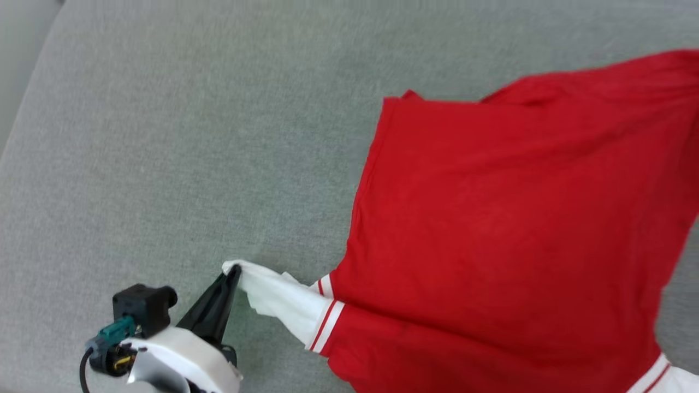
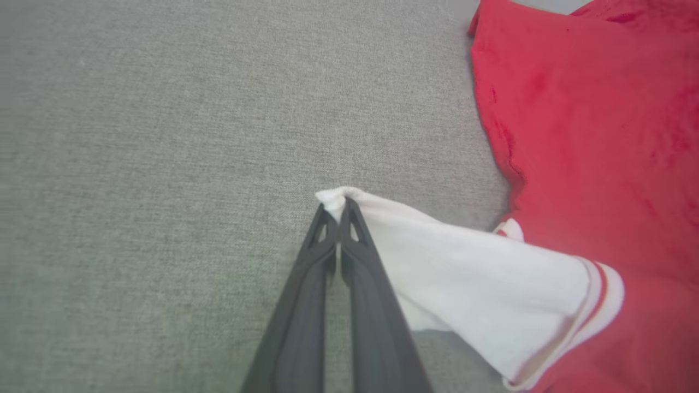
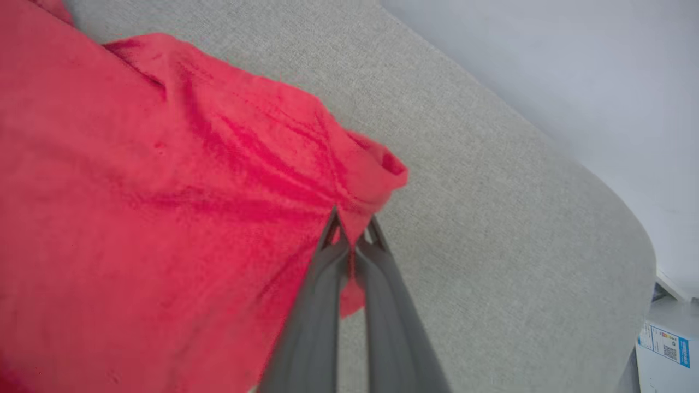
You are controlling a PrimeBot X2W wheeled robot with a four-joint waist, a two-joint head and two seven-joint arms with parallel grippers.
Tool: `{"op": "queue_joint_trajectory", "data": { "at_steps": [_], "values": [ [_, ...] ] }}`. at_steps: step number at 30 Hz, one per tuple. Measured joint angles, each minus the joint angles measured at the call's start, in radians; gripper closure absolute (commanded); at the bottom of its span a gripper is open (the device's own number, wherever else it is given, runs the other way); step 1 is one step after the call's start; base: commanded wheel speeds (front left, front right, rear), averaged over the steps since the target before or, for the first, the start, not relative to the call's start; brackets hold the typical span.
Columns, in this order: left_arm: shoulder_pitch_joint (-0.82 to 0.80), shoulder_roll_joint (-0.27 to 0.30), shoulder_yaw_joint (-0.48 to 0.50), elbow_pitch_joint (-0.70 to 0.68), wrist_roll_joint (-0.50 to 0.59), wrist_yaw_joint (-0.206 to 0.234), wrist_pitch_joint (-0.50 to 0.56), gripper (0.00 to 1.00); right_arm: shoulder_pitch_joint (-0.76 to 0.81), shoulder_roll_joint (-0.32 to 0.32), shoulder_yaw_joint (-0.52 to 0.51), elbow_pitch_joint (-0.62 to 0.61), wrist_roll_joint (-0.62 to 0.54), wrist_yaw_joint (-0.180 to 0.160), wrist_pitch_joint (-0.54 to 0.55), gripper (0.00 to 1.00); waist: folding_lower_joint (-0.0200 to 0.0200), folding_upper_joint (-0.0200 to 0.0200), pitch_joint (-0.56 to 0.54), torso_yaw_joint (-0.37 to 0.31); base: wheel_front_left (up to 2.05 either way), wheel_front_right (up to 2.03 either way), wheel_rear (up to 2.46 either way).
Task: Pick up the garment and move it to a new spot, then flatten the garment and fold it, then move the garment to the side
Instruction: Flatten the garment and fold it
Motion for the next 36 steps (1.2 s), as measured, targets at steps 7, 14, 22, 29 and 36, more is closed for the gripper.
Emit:
{"op": "queue_joint_trajectory", "data": {
  "at_steps": [7, 14, 22, 29, 36],
  "values": [
    [0.099, 0.035, 0.012, -0.022, -0.029, 0.030, -0.001, 1.00, 0.243, -0.162, -0.017, -0.157, 0.113, 0.000, -0.093, 1.00, -0.0001, 0.0000, -0.133, -0.073, 0.00, 0.00, 0.00],
    [0.161, 0.060, 0.029, -0.038, -0.043, 0.048, -0.001, 1.00, 0.597, -0.224, -0.088, -0.178, 0.176, 0.000, -0.181, 1.00, -0.0003, 0.0000, -0.205, -0.153, 0.00, 0.00, 0.00],
    [0.178, 0.073, 0.031, -0.042, -0.044, 0.049, -0.001, 1.00, 0.984, -0.171, -0.153, -0.108, 0.217, 0.000, -0.288, 1.00, -0.0003, 0.0000, -0.240, -0.206, 0.00, 0.00, 0.00],
    [0.177, 0.073, 0.029, -0.038, -0.042, 0.046, -0.001, 1.00, 1.161, -0.066, -0.188, -0.063, 0.214, 0.000, -0.335, 1.00, -0.0003, 0.0000, -0.226, -0.206, 0.00, 0.00, 0.00],
    [0.175, 0.073, 0.026, -0.033, -0.042, 0.044, 0.001, 1.00, 1.135, -0.058, -0.321, -0.125, 0.178, 0.000, -0.364, 0.00, -0.0002, 0.0000, -0.225, -0.204, 0.00, 0.00, 0.00]
  ]
}}
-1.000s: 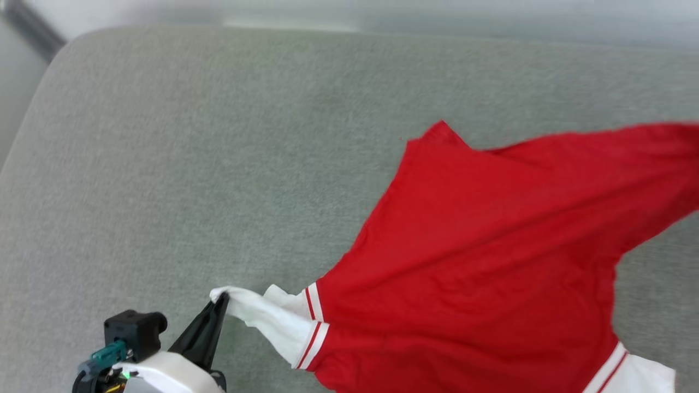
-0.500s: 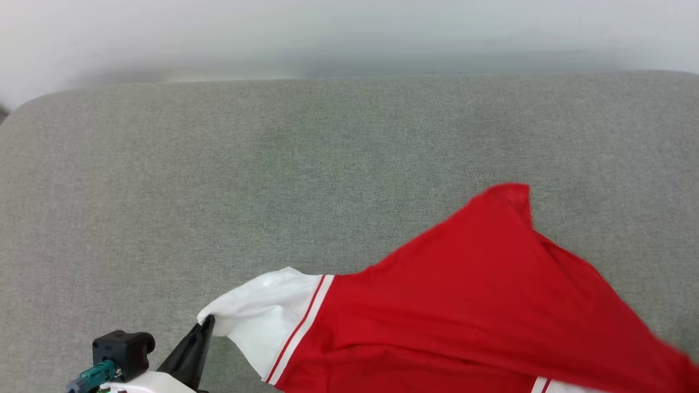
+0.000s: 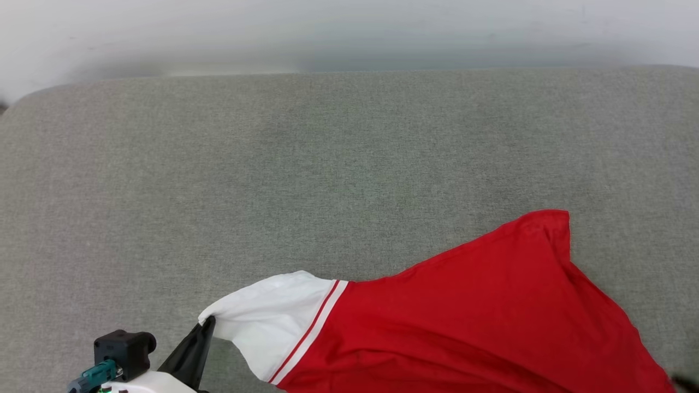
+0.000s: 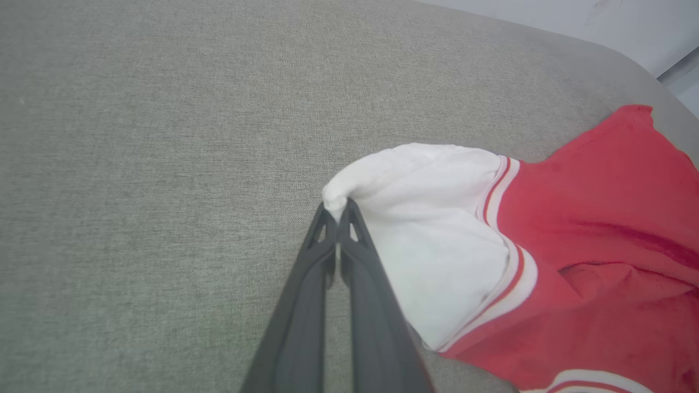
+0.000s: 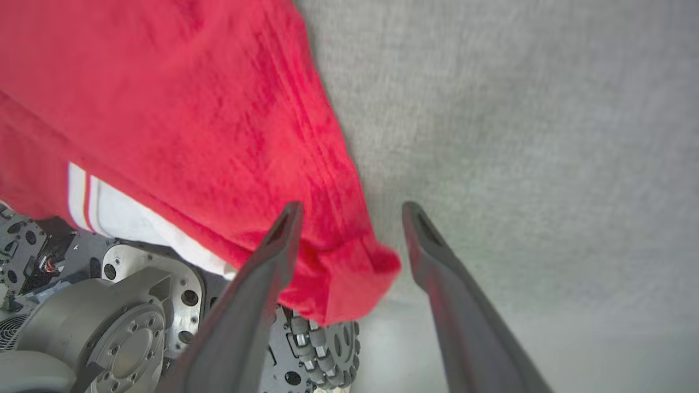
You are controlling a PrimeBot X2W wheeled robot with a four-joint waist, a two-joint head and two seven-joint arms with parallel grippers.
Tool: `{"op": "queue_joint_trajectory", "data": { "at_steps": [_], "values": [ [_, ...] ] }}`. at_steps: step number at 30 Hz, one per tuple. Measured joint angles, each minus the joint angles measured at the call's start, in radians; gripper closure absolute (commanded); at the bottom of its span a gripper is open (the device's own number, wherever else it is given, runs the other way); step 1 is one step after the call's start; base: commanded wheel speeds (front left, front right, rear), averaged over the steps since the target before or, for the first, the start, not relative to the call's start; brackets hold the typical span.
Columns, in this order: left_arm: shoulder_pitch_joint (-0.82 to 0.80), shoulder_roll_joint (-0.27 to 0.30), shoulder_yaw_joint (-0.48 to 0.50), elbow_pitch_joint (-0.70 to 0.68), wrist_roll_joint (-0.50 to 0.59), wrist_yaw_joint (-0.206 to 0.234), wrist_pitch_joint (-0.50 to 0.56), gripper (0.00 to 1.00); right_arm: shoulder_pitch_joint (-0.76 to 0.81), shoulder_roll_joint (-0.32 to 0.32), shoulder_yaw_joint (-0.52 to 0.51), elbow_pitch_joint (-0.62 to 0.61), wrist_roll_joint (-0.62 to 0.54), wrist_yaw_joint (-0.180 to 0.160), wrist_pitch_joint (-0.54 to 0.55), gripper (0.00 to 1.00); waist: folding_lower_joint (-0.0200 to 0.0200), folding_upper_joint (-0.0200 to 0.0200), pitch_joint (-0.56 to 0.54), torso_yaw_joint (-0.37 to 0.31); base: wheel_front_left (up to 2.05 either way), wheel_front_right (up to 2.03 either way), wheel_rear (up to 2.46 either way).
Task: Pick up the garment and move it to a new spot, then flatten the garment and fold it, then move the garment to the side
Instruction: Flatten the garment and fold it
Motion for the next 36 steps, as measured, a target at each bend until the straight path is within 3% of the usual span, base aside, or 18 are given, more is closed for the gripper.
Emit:
{"op": "queue_joint_trajectory", "data": {
  "at_steps": [7, 11, 16, 21, 29, 35, 36],
  "values": [
    [-0.019, -0.004, -0.005, -0.006, 0.011, 0.000, 0.003, 1.00, -0.115, -0.045, -0.162, -0.167, -0.017, 0.000, 0.061, 0.00, 0.0000, 0.0000, 0.012, 0.019, 0.00, 0.00, 0.00],
    [-0.044, -0.010, -0.010, -0.010, 0.027, -0.004, 0.008, 1.00, -0.237, -0.071, -0.175, -0.229, -0.041, 0.000, 0.161, 0.00, 0.0001, 0.0000, 0.035, 0.034, 0.00, 0.00, 0.00],
    [-0.087, -0.022, -0.016, -0.010, 0.046, -0.011, 0.017, 1.00, -0.432, -0.061, -0.067, -0.225, -0.078, 0.000, 0.321, 0.00, 0.0001, 0.0000, 0.077, 0.057, 0.00, 0.00, 0.00],
    [-0.131, -0.042, -0.024, -0.007, 0.065, -0.024, 0.024, 1.00, -0.626, 0.023, 0.061, -0.134, -0.146, 0.000, 0.440, 0.00, 0.0002, -0.0001, 0.125, 0.082, 0.00, 0.00, 0.00],
    [-0.191, -0.061, -0.026, -0.003, 0.088, -0.035, 0.028, 1.00, -0.814, 0.135, 0.222, 0.032, -0.230, 0.000, 0.477, 0.00, 0.0003, 0.0000, 0.212, 0.118, 0.00, 0.00, 0.00],
    [-0.216, -0.083, -0.029, 0.008, 0.097, -0.042, 0.028, 1.00, -0.835, 0.134, 0.322, 0.112, -0.230, 0.000, 0.473, 0.00, 0.0002, 0.0000, 0.263, 0.140, 0.00, 0.00, 0.00],
    [-0.220, -0.084, -0.030, 0.010, 0.097, -0.043, 0.027, 1.00, -0.838, 0.130, 0.332, 0.118, -0.224, 0.000, 0.466, 0.36, 0.0002, 0.0000, 0.265, 0.142, 0.00, 0.00, 0.00]
  ]
}}
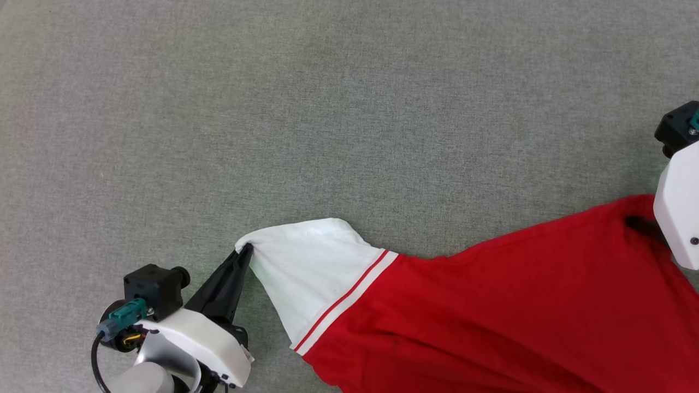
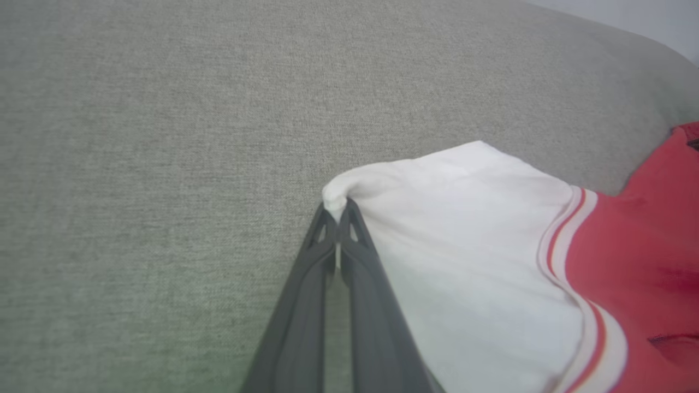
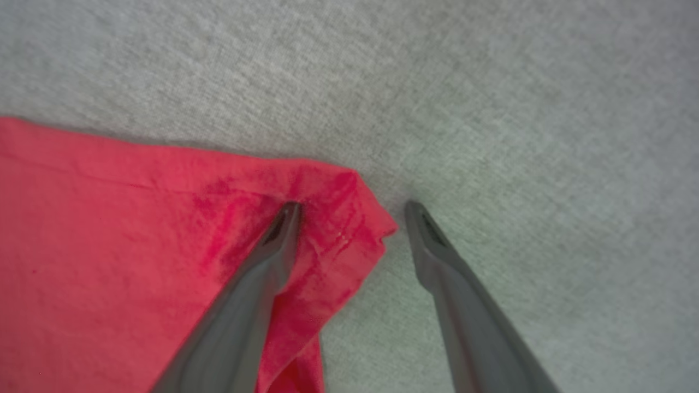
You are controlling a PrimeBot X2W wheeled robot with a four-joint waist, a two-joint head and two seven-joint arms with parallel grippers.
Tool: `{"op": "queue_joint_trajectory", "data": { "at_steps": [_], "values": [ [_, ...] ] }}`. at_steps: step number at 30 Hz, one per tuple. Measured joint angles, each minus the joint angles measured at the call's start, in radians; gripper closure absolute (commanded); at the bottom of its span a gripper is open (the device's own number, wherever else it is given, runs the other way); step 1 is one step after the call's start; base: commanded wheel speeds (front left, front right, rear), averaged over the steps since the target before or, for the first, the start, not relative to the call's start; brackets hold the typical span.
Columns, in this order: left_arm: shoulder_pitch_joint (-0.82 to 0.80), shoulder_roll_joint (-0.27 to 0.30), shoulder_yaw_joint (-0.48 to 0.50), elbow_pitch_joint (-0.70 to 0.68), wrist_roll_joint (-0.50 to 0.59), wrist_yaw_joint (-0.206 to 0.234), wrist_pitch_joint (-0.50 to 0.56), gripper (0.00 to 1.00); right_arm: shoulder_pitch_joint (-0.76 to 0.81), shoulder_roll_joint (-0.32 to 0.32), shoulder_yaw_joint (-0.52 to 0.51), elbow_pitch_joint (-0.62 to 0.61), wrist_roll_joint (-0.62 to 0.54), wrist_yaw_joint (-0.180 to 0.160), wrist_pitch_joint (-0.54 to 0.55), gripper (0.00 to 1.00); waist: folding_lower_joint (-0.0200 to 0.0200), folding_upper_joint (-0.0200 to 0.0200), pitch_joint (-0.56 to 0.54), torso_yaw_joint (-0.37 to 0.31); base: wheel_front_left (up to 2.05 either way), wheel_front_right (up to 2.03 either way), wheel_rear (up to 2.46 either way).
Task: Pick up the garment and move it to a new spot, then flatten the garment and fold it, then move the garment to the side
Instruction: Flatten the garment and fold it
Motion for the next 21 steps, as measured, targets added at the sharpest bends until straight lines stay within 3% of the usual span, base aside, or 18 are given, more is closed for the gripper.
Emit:
{"op": "queue_joint_trajectory", "data": {
  "at_steps": [1, 10, 21],
  "values": [
    [-0.002, -0.001, 0.000, 0.005, 0.000, 0.000, 0.000, 1.00, -0.003, -0.002, 0.005, 0.006, 0.009, 0.000, -0.011, 1.00, 0.0000, 0.0000, 0.001, 0.000, 0.00, 0.00, 0.00],
    [-0.002, 0.002, -0.002, 0.029, 0.004, -0.011, -0.002, 1.00, -0.043, 0.016, 0.032, 0.045, 0.074, 0.001, -0.164, 1.00, 0.0001, 0.0000, -0.075, -0.021, 0.00, 0.00, 0.00],
    [-0.148, 0.088, 0.014, -0.022, 0.066, -0.034, 0.088, 1.00, -0.107, -0.063, 0.028, -0.054, 0.114, 0.001, -0.306, 1.00, 0.0000, 0.0000, -0.223, -0.063, 0.00, 0.00, 0.00]
  ]
}}
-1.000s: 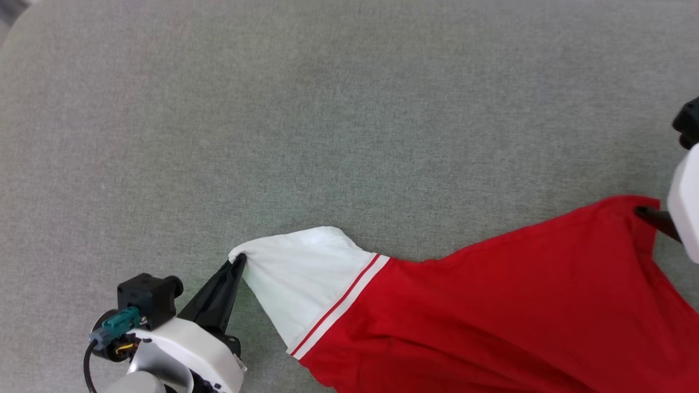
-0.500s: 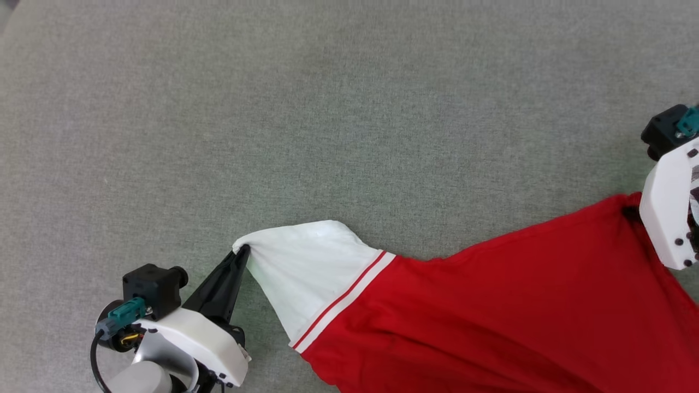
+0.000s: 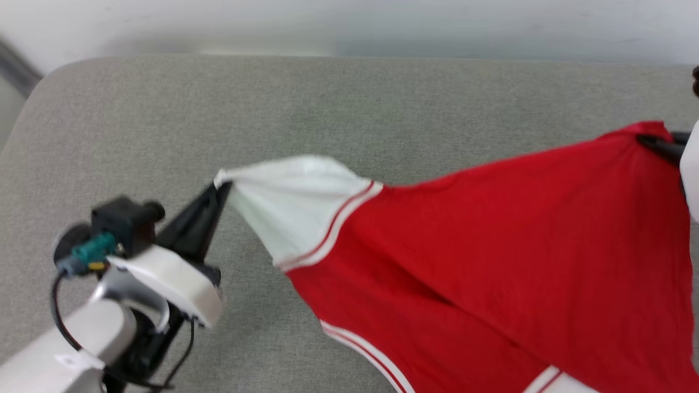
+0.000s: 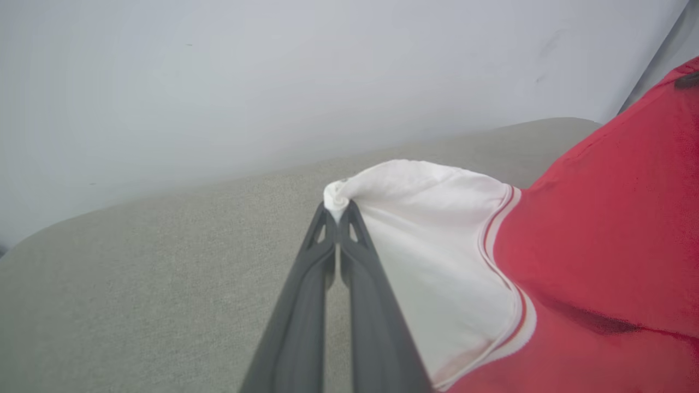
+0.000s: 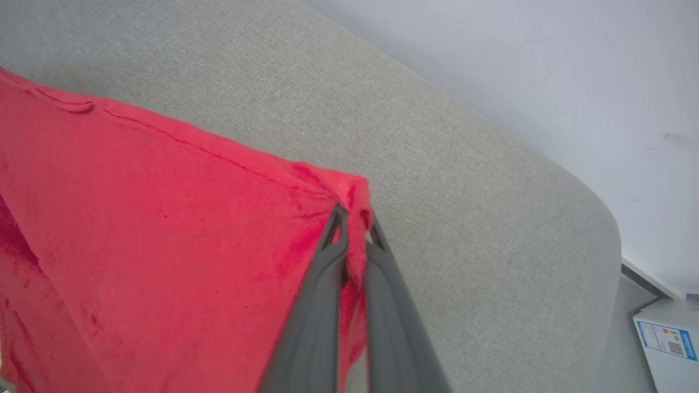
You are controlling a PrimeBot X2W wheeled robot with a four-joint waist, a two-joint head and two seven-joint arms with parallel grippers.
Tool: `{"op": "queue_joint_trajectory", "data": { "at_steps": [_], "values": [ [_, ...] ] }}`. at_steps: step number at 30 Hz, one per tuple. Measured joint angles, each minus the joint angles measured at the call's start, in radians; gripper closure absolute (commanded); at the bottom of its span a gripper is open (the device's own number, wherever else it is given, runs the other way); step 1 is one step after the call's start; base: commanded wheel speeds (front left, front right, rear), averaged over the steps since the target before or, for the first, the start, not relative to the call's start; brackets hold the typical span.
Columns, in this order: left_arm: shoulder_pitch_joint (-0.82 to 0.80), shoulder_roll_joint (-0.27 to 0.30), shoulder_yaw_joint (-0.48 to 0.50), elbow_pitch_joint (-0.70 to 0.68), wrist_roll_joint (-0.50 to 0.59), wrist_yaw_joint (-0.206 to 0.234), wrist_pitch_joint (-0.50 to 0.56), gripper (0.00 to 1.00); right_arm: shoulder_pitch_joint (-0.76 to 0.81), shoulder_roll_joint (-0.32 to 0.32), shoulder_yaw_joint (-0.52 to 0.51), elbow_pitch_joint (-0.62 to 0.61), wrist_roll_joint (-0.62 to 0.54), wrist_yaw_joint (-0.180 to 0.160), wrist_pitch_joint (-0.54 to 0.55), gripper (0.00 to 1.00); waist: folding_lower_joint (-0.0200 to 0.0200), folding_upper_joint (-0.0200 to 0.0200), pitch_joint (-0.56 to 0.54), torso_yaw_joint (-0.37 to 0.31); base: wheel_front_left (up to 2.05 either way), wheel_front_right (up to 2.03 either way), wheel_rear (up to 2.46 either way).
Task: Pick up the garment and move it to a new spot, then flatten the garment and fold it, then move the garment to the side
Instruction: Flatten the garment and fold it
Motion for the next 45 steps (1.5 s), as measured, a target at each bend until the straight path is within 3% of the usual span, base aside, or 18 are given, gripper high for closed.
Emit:
{"op": "queue_joint_trajectory", "data": {
  "at_steps": [6, 16, 25, 33, 40, 45],
  "values": [
    [-0.187, 0.017, 0.053, -0.034, 0.032, -0.011, 0.061, 1.00, -0.077, -0.013, -0.023, -0.040, -0.011, 0.000, -0.047, 1.00, -0.0001, 0.0000, -0.023, -0.032, 0.00, 0.00, 0.00],
    [-0.605, 0.005, 0.121, 0.040, 0.083, -0.109, 0.186, 1.00, -0.355, 0.049, -0.047, -0.034, -0.096, 0.000, -0.113, 1.00, 0.0000, 0.0000, 0.054, -0.055, 0.00, 0.00, 0.00],
    [-0.978, -0.107, 0.146, 0.285, 0.100, -0.221, 0.232, 1.00, -0.654, 0.150, -0.026, 0.137, -0.216, 0.000, -0.199, 1.00, 0.0000, 0.0000, 0.156, -0.051, 0.00, 0.00, 0.00],
    [-1.267, -0.212, 0.142, 0.542, 0.143, -0.290, 0.218, 1.00, -0.894, 0.227, -0.003, 0.322, -0.274, 0.000, -0.225, 1.00, 0.0000, 0.0000, 0.239, -0.038, 0.00, 0.00, 0.00],
    [-1.427, -0.272, 0.143, 0.708, 0.163, -0.337, 0.159, 1.00, -1.044, 0.275, 0.039, 0.449, -0.314, 0.000, -0.298, 1.00, 0.0000, 0.0000, 0.287, -0.034, 0.00, 0.00, 0.00],
    [-1.451, -0.302, 0.125, 0.789, 0.170, -0.363, 0.113, 1.00, -1.061, 0.292, 0.091, 0.522, -0.296, 0.000, -0.346, 1.00, 0.0000, 0.0000, 0.311, -0.032, 0.00, 0.00, 0.00]
  ]
}}
